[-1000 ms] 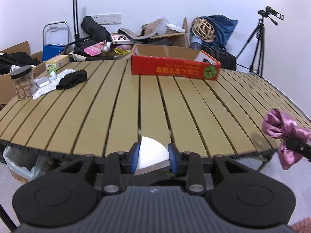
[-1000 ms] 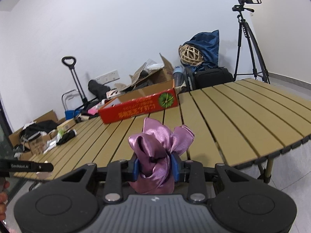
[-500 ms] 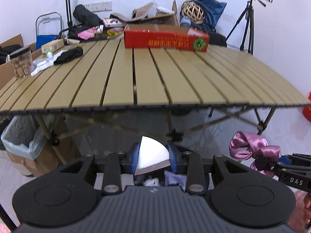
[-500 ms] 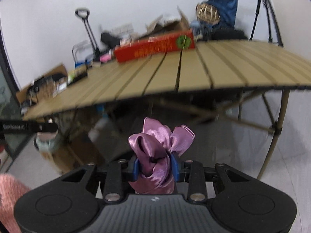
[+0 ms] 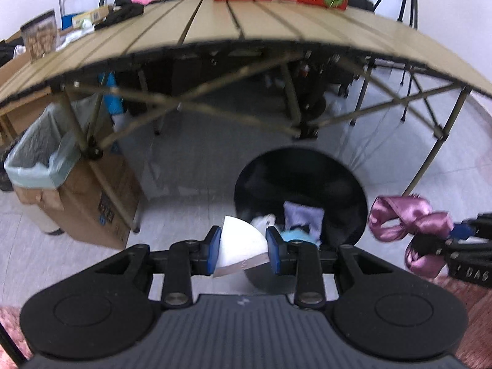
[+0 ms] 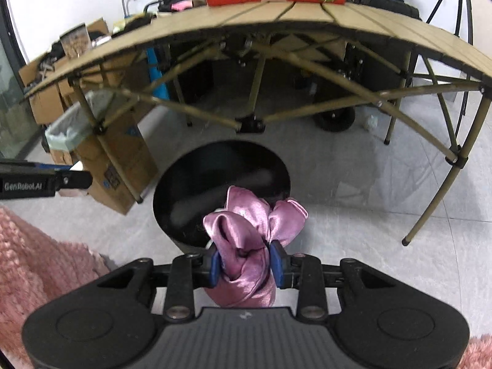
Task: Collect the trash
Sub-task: 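Carry the white foam wedge and pink satin bow over the black bin, then open the right gripper to drop the pink satin bow into the bin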
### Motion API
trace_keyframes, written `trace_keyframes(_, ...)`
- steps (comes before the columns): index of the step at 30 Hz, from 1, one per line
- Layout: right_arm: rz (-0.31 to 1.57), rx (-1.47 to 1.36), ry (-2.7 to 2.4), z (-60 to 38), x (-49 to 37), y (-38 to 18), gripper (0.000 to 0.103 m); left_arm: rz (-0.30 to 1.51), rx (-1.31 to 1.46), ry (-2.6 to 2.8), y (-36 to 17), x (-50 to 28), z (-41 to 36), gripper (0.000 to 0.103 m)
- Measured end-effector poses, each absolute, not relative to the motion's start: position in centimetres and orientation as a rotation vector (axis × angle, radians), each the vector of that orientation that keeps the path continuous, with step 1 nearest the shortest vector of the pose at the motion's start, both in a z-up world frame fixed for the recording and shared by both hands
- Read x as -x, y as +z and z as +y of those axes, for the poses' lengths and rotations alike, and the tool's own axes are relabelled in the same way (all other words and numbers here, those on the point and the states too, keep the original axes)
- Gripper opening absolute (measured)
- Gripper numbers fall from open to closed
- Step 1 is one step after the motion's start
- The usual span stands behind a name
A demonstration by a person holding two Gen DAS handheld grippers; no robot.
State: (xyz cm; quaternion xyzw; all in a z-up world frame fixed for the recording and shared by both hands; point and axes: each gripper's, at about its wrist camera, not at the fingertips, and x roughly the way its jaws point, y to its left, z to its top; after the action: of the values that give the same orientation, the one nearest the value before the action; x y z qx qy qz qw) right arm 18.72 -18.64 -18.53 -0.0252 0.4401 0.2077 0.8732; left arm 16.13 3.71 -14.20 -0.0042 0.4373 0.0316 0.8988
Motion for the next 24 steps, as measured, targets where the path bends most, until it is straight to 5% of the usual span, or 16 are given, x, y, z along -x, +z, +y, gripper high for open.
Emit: trace_keyframes(24,1.027,0.175,0.466,-10.4,-25.8,-21.2,0.031,1.034,0.063,0.139,-18.6,-17.5,8.1,0.032)
